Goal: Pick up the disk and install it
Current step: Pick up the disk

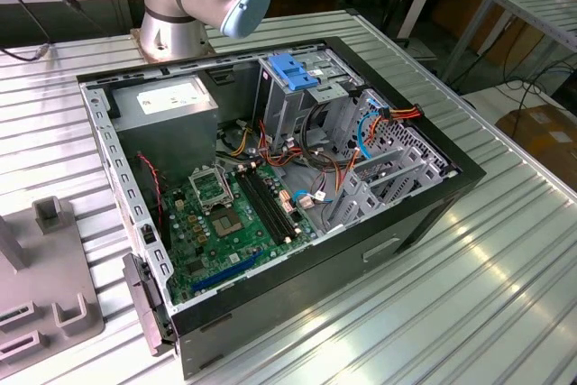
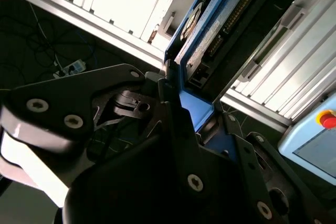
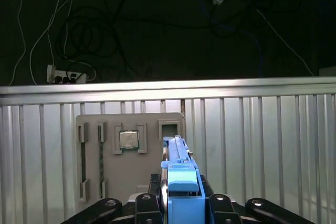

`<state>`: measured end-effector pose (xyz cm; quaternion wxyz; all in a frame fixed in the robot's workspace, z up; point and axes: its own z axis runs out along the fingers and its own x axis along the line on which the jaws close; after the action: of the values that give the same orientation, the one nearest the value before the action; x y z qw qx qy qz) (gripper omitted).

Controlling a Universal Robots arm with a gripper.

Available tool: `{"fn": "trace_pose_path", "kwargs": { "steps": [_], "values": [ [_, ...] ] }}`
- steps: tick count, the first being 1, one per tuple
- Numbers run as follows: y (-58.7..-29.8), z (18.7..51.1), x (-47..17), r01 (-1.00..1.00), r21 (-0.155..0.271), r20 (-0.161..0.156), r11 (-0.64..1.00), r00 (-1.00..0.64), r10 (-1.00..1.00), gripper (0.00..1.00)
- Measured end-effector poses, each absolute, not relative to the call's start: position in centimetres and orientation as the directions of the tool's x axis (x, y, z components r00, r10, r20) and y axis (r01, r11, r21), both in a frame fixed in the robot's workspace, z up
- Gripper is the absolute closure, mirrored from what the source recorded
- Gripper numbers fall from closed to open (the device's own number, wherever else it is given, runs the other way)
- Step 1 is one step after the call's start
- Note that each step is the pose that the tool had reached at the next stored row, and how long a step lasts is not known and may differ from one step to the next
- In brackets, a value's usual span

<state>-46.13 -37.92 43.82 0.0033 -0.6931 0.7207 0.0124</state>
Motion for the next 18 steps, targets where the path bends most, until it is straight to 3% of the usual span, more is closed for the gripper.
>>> {"fn": "trace_pose_path", "kwargs": {
  "steps": [18],
  "values": [
    [-37.9, 46.4, -46.1, -0.999, 0.013, -0.022, 0.039, -0.039, -0.999, 0.63]
  ]
}}
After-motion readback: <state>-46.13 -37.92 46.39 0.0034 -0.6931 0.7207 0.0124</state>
